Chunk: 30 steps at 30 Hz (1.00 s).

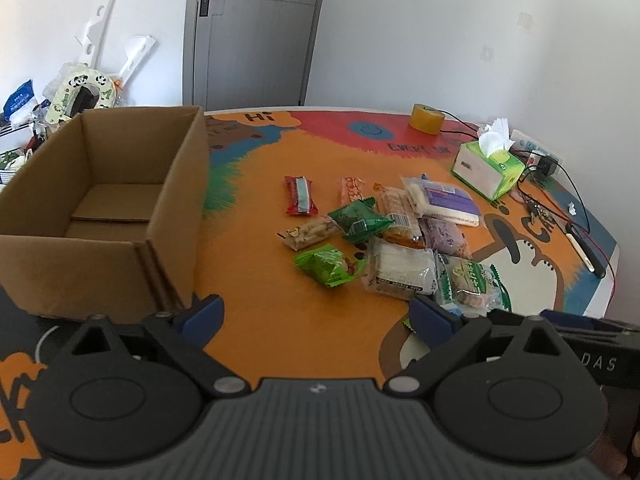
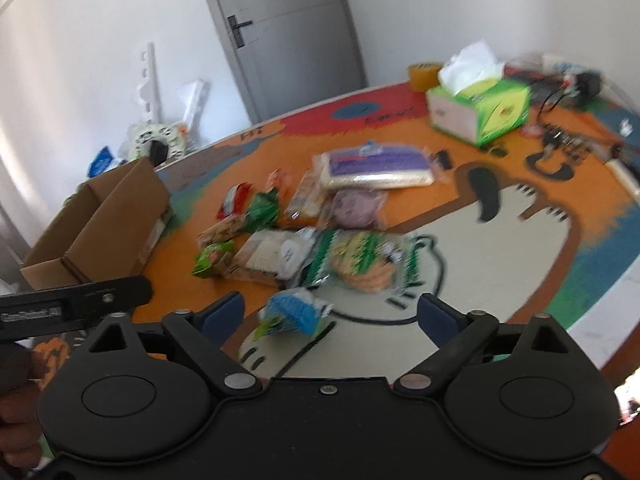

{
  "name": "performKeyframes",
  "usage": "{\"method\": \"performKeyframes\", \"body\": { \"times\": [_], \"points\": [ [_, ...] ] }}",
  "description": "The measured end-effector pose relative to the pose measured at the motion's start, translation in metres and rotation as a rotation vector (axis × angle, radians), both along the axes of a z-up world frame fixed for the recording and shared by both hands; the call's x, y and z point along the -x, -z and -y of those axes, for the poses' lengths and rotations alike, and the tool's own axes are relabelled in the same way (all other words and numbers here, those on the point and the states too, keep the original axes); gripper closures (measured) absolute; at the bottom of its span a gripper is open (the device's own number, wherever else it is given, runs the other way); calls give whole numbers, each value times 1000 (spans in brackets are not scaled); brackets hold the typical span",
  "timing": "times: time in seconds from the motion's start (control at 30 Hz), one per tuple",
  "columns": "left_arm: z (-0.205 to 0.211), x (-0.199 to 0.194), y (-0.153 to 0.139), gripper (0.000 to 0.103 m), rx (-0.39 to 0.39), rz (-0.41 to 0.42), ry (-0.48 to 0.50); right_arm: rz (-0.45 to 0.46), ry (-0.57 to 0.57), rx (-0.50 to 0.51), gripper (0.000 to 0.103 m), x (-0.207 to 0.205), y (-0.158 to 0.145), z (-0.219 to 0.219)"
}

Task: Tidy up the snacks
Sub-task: 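Grasp the blue-wrapped bun with the right tool while the left tool approaches the green chip bag, then grasp the green chip bag with the left tool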

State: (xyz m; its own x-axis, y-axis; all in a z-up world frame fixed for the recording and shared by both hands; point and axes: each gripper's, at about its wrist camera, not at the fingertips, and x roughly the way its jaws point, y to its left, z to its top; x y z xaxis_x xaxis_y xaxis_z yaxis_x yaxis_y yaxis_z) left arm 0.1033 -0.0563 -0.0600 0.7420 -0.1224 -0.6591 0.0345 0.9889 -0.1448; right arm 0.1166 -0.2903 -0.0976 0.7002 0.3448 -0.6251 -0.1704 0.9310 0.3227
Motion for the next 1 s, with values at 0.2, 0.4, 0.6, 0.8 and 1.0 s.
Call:
{"method": "performKeyframes", "body": {
  "times": [0.2,0.4,0.6,0.8,1.0],
  "points": [
    [-2,-7,10,10,7,-22,-1,-42,-51,-13,25,-12,13,-13],
    [-8,-16,14,13,28,-21,-45,-83,-54,-37,47,-24,25,-16],
    [-5,-28,19,14,40,-27,-41,-90,-51,-54,68,-29,27,-10],
    [6,-44,26,19,41,-27,-15,-97,-14,-48,68,-29,26,4],
    [10,-60,33,33,62,-31,-24,-98,33,-33,68,-30,26,16]
  ]
}}
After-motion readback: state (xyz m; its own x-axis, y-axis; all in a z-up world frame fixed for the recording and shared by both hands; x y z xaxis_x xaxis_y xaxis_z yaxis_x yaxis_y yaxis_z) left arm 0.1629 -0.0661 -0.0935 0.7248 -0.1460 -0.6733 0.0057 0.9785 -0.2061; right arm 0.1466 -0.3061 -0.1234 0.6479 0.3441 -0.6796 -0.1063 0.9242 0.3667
